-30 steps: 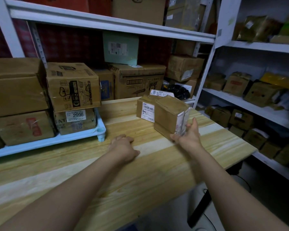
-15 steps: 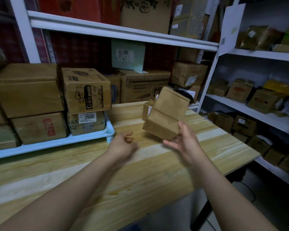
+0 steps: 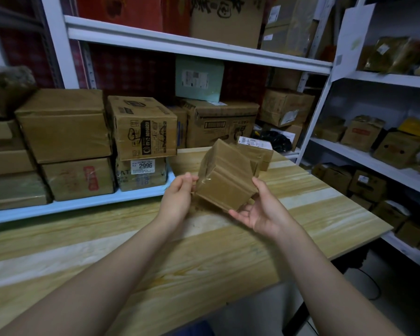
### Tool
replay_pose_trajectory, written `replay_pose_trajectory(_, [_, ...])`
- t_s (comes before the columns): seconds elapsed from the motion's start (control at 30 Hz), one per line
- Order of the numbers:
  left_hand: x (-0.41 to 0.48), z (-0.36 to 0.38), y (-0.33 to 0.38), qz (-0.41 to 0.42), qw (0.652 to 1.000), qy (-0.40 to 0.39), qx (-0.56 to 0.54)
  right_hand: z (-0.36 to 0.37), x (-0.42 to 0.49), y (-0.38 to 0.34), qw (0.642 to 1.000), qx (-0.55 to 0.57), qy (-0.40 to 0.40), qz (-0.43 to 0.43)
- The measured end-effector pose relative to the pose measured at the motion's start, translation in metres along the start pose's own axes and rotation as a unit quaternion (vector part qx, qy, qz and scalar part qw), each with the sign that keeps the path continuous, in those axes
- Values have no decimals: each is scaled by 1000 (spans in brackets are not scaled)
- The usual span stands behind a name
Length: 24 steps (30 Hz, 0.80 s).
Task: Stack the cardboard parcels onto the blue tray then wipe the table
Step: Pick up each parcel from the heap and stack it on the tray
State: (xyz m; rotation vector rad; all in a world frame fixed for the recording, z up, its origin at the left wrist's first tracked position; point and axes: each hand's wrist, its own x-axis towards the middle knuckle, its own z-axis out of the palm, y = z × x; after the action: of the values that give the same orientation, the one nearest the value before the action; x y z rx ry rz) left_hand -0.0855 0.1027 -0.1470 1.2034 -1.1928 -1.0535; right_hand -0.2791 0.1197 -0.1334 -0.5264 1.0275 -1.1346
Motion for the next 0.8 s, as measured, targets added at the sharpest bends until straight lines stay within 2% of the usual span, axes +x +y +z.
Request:
replay_pose_trajectory(0.23, [-3,1,-2,-11,1000,-7,-19,-8,3,6,995,82,-25,-50])
replay_pose_trajectory(0.5, [-6,-2,-1,7,1000,-23,-9,-7,5,12,994,90,-30,-59])
replay_pose_trajectory(0.67, [-6,-7,0,-5,998,-38,39,-9,8,13,986,105,-83,-103])
replay_pose_trajectory(0.8, [-9,-9,3,-20,997,-47,58,-9,8,11,982,114,-79,-130])
